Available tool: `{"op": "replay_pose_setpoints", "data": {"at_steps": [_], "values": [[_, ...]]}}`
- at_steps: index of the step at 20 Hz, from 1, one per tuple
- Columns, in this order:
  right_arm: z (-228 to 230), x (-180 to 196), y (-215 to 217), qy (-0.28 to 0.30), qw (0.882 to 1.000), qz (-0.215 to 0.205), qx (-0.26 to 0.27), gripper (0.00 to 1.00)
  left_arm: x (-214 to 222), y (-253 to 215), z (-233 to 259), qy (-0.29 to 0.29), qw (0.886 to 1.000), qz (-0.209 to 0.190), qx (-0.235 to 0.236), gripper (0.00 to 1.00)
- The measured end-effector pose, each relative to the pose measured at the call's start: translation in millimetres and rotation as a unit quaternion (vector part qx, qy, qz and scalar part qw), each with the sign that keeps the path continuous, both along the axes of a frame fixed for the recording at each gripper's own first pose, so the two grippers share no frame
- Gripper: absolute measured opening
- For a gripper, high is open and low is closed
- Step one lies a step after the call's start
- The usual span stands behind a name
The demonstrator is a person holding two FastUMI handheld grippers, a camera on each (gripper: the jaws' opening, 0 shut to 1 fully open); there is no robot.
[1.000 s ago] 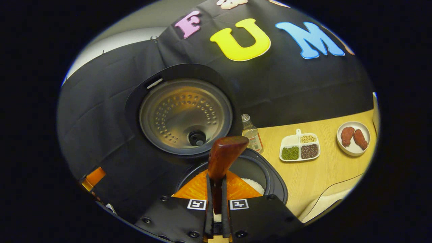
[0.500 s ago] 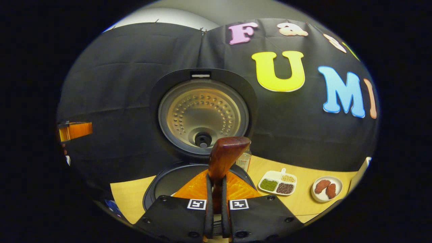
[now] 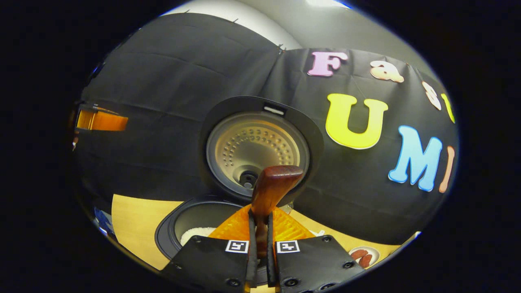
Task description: Close the left gripper, press the button to open the rice cooker; take a wooden spoon from the chopstick holder with the right hand, scoop a spoonful of rice and pour it into the rice cooker, then put the wooden spoon back into the chopstick holder.
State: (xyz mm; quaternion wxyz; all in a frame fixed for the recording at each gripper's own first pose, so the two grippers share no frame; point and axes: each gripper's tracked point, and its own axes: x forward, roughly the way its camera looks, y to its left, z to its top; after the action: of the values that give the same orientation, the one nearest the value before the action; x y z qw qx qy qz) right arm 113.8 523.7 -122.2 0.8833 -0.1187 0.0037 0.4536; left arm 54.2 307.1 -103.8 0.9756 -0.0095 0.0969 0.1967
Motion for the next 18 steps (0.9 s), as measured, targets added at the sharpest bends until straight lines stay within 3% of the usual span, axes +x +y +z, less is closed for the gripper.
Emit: {"op": "replay_pose_setpoints", "data": {"at_steps": [3, 4, 6, 10, 18], "values": [[7.1, -2.1, -4.5, -0.006, 1.000, 0.001, 0.001, 0.11, 1.2, -1.1, 2.2, -0.003, 1.000, -0.007, 0.002, 0.79], [6.0, -0.5, -5.3, 0.011, 1.000, 0.000, 0.004, 0.07, 1.1, -1.3, 3.1, -0.005, 1.000, -0.009, 0.002, 0.79], [9.7, -4.1, -10.5, 0.069, 0.997, -0.002, 0.027, 0.11, 1.3, -3.0, 6.2, -0.010, 1.000, -0.016, 0.002, 0.79], [27.3, 2.2, -30.7, 0.167, 0.981, -0.028, 0.098, 0.11, -0.6, -7.5, 13.9, -0.021, 0.999, -0.029, 0.001, 0.80], [56.0, 27.7, -108.3, 0.258, 0.942, -0.100, 0.190, 0.11, -2.7, -43.9, 43.7, -0.040, 0.997, -0.065, -0.004, 0.79]]}}
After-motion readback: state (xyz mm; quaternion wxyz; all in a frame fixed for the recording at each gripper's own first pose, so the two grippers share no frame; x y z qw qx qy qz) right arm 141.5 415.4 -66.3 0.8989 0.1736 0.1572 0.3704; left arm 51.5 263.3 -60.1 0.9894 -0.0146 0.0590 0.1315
